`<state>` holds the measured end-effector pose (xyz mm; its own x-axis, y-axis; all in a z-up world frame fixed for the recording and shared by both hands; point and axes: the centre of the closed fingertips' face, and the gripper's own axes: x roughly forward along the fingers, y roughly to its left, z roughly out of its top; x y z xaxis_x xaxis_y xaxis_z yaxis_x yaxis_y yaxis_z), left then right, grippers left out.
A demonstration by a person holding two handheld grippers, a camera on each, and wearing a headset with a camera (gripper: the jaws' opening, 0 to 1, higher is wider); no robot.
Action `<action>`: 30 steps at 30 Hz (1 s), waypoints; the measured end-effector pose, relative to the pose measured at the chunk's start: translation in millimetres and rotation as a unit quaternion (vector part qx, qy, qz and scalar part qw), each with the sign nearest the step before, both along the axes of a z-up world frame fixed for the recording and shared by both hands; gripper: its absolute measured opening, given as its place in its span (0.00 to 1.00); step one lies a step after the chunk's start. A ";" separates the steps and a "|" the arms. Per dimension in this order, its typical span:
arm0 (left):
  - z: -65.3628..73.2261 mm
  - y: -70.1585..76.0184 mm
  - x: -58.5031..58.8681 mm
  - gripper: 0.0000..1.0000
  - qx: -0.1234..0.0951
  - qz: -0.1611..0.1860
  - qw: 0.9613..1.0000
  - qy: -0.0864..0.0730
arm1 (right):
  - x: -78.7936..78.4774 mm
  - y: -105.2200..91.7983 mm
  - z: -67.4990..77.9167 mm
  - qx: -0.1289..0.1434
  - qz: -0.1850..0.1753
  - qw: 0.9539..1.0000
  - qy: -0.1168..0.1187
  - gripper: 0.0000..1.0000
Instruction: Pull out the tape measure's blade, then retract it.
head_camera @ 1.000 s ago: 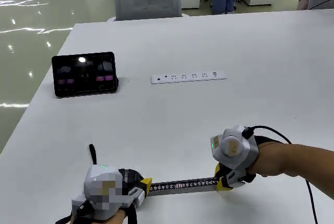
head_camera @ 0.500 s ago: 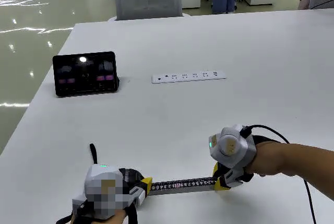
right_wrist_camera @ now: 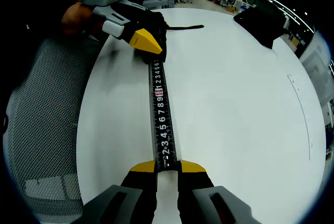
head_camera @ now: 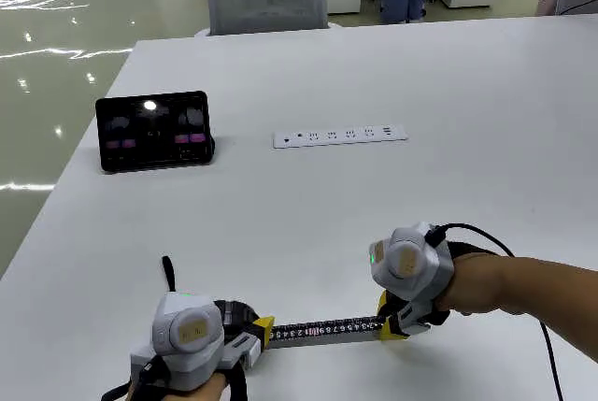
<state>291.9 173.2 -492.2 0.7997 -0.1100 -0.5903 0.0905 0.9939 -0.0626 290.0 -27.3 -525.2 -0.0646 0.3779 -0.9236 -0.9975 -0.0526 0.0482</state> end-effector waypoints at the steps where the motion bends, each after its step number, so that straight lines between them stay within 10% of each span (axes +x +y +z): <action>1: -0.1 0.1 0.1 0.63 0.000 0.000 1.000 0.000 | 0.0 0.3 0.0 0.000 0.000 1.000 0.000 0.11; 30: 1.1 -0.2 0.4 0.63 0.000 -0.004 1.000 0.002 | -1.2 13.9 0.7 0.005 -0.010 1.000 0.003 0.11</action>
